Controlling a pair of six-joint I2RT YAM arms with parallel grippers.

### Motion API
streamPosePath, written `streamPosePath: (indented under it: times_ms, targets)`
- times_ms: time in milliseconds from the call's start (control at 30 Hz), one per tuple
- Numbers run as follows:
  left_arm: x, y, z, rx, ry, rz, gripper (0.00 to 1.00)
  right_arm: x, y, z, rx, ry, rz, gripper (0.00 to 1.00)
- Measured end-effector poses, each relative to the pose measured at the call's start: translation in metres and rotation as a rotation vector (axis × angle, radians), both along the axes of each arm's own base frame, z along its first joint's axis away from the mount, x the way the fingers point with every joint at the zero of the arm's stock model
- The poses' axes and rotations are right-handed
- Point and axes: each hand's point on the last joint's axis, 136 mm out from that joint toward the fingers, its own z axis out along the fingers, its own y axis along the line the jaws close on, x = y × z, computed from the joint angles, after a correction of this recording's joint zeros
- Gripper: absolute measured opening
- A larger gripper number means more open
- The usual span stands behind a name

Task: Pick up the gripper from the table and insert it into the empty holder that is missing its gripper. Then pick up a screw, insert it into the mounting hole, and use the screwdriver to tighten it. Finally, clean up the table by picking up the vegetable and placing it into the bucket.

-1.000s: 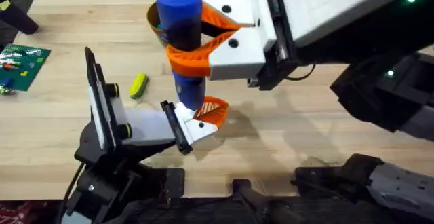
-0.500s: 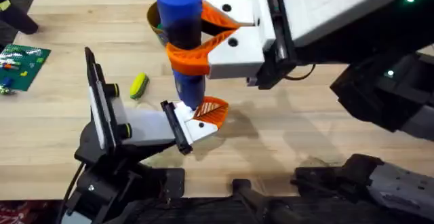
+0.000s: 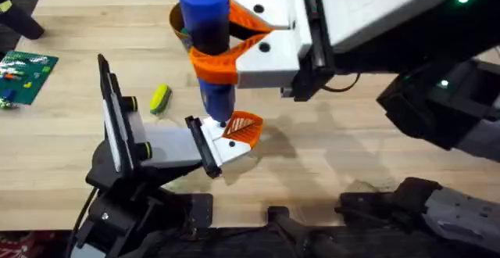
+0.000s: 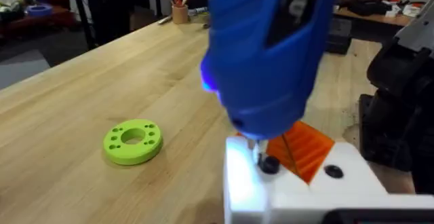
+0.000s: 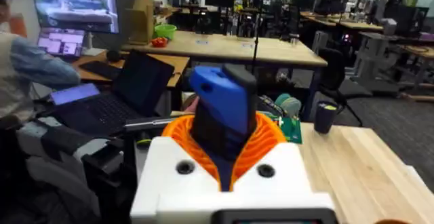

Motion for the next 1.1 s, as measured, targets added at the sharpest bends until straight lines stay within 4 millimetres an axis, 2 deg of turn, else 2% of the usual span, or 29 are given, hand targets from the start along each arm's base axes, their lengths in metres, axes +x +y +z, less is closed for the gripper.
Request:
streamPosePath:
  times_ms: [367,667,1100]
  targets:
    - [0.000,0.000,0.000,0.000,0.000,0.000,0.010,0.001,0.006,-0.003,-0.005,0.009,0.004,0.056]
    - [0.000,0.000,0.000,0.000,0.000,0.000,0.010,-0.001,0.005,0.005,0.025,-0.023,0.004,0.056]
    - [0.000,0.000,0.000,0.000,0.000,0.000,0.010,0.000,0.004,0.006,0.029,-0.006,0.004,0.056]
